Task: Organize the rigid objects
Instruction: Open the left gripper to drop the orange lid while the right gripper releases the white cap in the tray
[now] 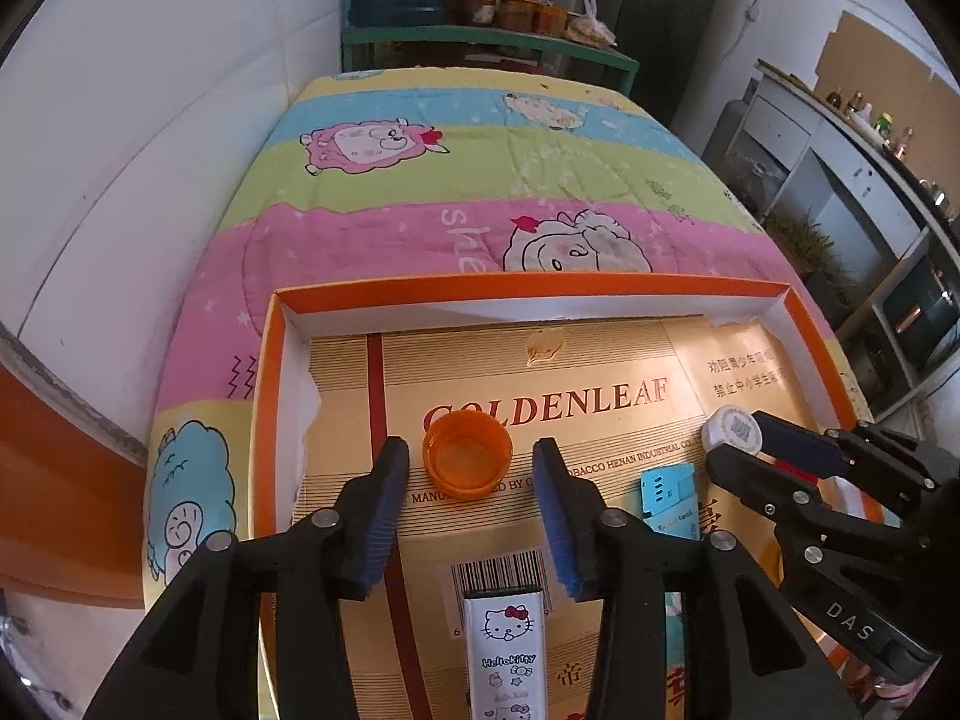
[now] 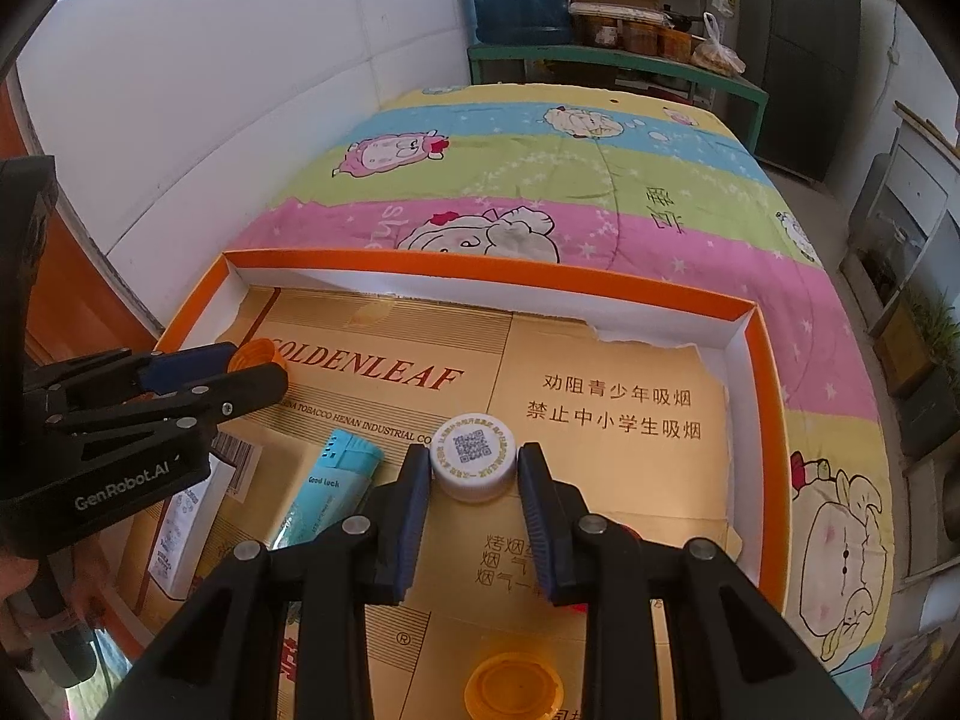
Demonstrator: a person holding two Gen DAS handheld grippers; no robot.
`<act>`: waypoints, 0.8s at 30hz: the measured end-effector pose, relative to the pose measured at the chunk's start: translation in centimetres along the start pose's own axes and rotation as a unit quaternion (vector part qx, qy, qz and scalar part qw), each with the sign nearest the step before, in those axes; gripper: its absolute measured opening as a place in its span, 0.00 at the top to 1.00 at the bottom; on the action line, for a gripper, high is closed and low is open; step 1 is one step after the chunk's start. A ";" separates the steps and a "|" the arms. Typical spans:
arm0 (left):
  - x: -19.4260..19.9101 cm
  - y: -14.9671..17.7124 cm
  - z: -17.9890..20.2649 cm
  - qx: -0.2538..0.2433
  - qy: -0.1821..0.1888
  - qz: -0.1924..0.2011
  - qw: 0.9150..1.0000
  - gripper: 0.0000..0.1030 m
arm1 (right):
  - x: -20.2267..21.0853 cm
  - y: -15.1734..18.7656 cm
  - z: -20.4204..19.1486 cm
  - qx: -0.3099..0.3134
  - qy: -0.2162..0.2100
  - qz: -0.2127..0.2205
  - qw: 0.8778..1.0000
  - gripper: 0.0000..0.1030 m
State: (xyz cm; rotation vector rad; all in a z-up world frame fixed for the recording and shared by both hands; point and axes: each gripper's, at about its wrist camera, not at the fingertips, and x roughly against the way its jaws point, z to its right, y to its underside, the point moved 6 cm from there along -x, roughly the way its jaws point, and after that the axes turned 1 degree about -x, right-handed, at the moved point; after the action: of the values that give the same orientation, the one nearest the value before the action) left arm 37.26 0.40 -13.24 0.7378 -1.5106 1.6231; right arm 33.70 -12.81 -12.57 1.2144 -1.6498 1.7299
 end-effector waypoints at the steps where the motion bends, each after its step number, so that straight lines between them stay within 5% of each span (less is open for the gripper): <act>1: 0.1 0.0 0.0 0.002 0.001 0.002 1.000 0.57 | 0.0 0.0 0.0 -0.001 0.000 0.001 1.000 0.70; 9: 0.6 -0.2 -0.2 0.015 0.009 0.014 1.000 0.57 | 0.2 0.3 0.0 -0.002 0.001 0.004 1.000 0.68; 13: 1.4 -0.3 -0.1 0.020 0.020 0.025 0.999 0.57 | 0.5 0.5 0.0 -0.002 0.002 0.005 1.000 0.55; 24: 4.5 -0.3 0.1 0.020 0.015 0.058 0.998 0.57 | 2.3 0.8 0.1 -0.008 0.005 0.024 1.000 0.55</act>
State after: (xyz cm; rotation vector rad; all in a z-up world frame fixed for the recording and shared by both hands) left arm 35.11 1.00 -9.30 0.6553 -1.5280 1.7481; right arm 31.93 -13.60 -11.10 1.1663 -1.6972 1.7443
